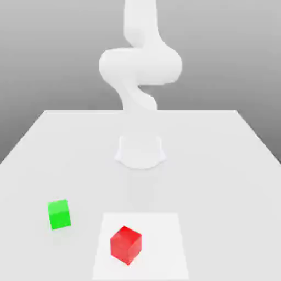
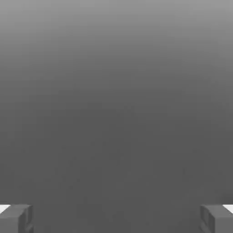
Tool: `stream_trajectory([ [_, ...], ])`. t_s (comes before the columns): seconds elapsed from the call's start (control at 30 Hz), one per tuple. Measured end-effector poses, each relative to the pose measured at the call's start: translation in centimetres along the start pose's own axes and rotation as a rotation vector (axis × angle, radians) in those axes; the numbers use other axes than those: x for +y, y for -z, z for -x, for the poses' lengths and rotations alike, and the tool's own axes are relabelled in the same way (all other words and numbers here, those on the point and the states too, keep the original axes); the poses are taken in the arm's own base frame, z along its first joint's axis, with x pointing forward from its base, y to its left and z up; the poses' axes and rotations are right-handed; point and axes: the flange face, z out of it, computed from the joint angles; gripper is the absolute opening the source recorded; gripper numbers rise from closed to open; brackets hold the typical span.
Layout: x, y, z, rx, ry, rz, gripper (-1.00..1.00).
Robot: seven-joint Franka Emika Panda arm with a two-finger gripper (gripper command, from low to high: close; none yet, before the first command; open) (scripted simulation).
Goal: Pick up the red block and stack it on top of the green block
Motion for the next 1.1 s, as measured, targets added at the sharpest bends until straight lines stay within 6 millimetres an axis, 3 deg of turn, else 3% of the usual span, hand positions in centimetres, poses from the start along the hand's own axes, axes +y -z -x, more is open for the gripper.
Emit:
stream_trajectory([
  [0.13,1.8,-8.9,0.8,-0.124,0.147,0.051,0.00],
  [0.27,4.2,-17.0,2.9,-0.244,0.290,0.094,0.00],
  [0.43,8.3,-25.7,6.9,-0.394,0.469,0.142,0.00],
  [0.57,12.4,-31.4,10.9,-0.516,0.613,0.175,0.00],
  [0.77,19.3,-37.5,17.1,-0.690,0.815,0.218,0.00],
  [0.93,22.2,-41.7,20.2,-0.709,0.838,0.222,0.00],
  [0.97,22.6,-42.3,20.6,-0.710,0.838,0.222,-1.00],
  [1.1,22.6,-42.3,20.6,-0.712,0.838,0.222,-1.00],
])
